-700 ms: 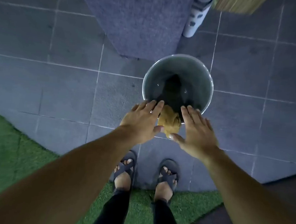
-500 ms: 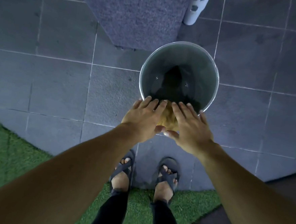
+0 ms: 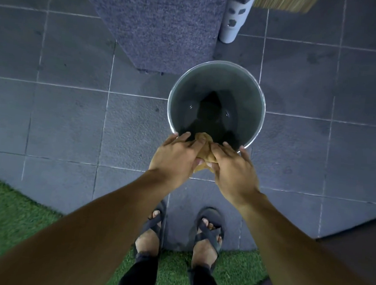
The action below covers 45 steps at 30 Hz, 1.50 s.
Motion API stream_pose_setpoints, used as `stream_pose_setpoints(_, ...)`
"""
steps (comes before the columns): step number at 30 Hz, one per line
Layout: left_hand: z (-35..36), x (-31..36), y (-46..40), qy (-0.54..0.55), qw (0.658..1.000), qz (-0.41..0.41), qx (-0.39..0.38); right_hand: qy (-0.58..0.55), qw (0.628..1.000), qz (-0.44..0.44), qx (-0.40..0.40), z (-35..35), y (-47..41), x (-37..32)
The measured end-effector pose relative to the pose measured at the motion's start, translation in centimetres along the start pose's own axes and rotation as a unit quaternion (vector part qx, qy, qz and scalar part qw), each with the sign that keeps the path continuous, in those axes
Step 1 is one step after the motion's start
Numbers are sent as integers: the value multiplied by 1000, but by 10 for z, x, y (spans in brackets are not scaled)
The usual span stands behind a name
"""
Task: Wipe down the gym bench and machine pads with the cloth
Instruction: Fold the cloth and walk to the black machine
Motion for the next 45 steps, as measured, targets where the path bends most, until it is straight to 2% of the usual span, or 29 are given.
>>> stream_pose_setpoints(5,-56,37,19,-19,998,51,41,-37,998,15,54,-64,26,-7)
stream_pose_setpoints(10,-146,100,52,28,996,70,51,-74,993,33,80,-176,73,-20)
stream_pose_setpoints(12,-189,136,70,48,991,104,72,-79,991,30,102,-233,99,-28)
stream_pose_setpoints(15,-247,193,98,62,989,122,53,-79,991,37,100,-299,143,-35)
stream_pose_setpoints(18,-297,246,119,39,984,169,41,-86,987,85,109,-359,185,-33)
stream_pose_setpoints(24,-349,342,171,53,944,325,6,-113,956,194,187,-440,301,-44)
stream_pose_setpoints(29,-328,425,240,22,893,443,-83,-97,910,297,271,-439,429,-56)
stream_pose_setpoints(32,-290,476,294,9,842,520,-144,-119,858,402,298,-414,518,-64)
stream_pose_setpoints(36,-222,548,393,-37,749,618,-234,-158,762,537,326,-374,654,-96)
stream_pose_setpoints(41,-127,613,568,-68,636,695,-329,-168,635,681,324,-304,834,-163)
stream_pose_setpoints(45,-54,636,727,-84,543,739,-390,-169,526,777,302,-236,969,-235)
Point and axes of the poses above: each hand's wrist, its own y-axis away from the middle knuckle, its own z-axis out of the palm, x = y × z, the point moved 5 cm from there along -y, towards the middle knuckle, and after that the axes turned 12 degrees about y, right-handed, at the moved point
